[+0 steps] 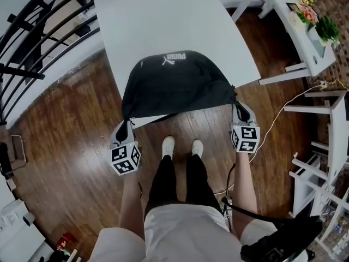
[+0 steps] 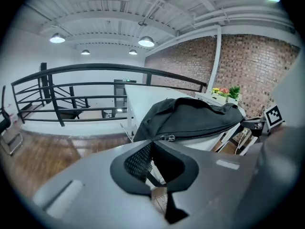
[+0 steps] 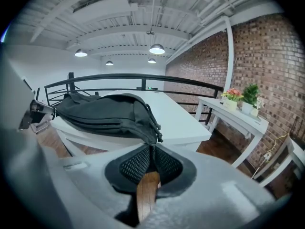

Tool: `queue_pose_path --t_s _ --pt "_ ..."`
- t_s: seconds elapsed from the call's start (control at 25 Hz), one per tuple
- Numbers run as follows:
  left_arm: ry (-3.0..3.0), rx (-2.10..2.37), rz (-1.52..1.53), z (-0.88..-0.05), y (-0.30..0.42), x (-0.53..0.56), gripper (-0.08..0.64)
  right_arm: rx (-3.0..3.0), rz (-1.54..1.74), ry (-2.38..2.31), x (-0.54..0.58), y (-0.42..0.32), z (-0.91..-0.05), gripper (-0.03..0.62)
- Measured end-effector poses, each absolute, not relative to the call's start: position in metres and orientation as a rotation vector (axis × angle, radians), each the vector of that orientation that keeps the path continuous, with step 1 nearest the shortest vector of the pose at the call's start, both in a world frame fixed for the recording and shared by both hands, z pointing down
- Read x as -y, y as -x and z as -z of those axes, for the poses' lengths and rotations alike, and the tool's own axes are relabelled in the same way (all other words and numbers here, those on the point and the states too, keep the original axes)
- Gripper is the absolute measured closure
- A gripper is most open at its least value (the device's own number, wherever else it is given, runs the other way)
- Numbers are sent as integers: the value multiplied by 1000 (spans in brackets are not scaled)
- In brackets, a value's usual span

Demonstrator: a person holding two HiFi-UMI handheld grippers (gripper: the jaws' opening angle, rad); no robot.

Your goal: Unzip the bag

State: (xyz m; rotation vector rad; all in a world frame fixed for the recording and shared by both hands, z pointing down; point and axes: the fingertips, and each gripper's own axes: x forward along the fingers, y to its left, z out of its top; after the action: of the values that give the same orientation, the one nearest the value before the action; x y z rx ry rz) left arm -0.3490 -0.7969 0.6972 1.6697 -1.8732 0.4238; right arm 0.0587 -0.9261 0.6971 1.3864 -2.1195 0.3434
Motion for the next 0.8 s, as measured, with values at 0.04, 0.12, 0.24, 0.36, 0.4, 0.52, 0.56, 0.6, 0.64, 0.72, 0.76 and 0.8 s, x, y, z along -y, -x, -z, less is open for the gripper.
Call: queue_pose_path --t_s 0.04,0.12,0.24,0.36,0.4,0.52,0.56,0.6,0.64,0.72,0.76,0.8 --pt "-1690 1861 -439 -698 350 797 534 2103 -342 -1394 926 -59 -699 570" --pt "-1724 1830 -460 -699 348 798 534 2069 -341 -1417 927 -59 -702 569" --pt "-1749 1789 -437 -694 347 794 529 2023 -356 -1422 927 -59 -703 569" --pt "-1783 1766 -435 -682 350 779 528 1968 -340 -1355 914 -54 -705 560" --pt "-1797 1761 -442 -679 350 772 525 1948 -332 -1332 906 -53 -705 551" --pt "-1821 1786 -454 -664 351 751 540 1900 -325 -1339 874 -67 -698 548" --pt "-1824 1801 -449 -657 352 743 542 1897 -330 -1358 862 -75 -692 558" --pt "-1828 1816 -439 -650 352 735 543 1909 -334 -1381 850 -82 -684 601" --pt "-1835 1832 -426 -641 351 726 541 1940 -336 -1402 837 -85 -673 601" --pt "-1865 1867 -394 -620 344 707 543 2054 -329 -1438 810 -81 -642 601" --pt "-1890 1881 -378 -606 335 695 543 2129 -322 -1448 794 -75 -625 601" --pt "-1923 1890 -360 -591 323 681 543 2210 -311 -1451 775 -68 -606 601"
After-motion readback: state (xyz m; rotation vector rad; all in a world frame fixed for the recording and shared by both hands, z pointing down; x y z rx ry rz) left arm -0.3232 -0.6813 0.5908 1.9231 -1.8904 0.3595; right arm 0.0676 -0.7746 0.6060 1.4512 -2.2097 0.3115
